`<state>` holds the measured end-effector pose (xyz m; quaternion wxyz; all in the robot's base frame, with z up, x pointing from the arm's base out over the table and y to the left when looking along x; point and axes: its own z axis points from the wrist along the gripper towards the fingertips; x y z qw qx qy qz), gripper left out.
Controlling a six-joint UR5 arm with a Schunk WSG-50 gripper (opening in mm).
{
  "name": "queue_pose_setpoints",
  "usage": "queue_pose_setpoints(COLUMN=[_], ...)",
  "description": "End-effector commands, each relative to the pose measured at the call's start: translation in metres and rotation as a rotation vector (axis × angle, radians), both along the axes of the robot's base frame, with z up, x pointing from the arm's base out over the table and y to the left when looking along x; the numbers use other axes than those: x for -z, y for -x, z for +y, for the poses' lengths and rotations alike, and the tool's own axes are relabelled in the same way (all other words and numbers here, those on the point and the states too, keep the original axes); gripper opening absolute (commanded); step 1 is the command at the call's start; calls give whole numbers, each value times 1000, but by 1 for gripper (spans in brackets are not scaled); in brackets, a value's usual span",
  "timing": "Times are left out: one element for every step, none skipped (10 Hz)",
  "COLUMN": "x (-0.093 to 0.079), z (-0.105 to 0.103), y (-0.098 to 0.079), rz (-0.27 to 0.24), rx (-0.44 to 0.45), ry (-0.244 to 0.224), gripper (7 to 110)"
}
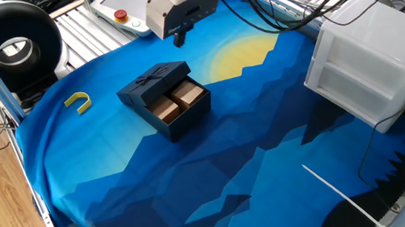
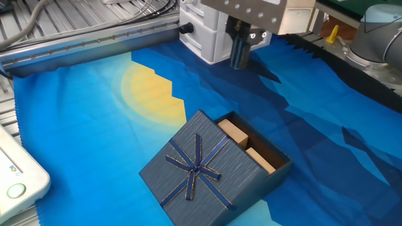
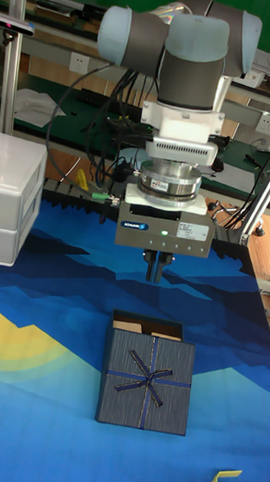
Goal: Slide the outer casing onto the gift box
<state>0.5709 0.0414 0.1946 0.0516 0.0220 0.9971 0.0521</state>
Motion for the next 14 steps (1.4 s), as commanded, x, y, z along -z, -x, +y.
queue_pose_setpoints(x=[0,0,0,0,0,0,0,0,-1,-2,-6,-12,-16,-12], z=[-7,-5,-4,-5,-3,-1,-1,-2,6,15,17,22,30,36], y=[34,40,44,43,40,35,35,31,16,-12,-41,-64,-87,-107], rz=[136,161,174,171,157,137,135,120,58,32,12,3,-13,-45], rx=[33,15,1,-9,-18,-25,-32,-35,-34,-38,-37,-35,-30,-32], ry=[26,16,14,18,9,4,1,6,-22,-64,-62,-61,-61,-58], gripper=[7,7,7,7,7,7,7,7,7,7,7,7,7,7])
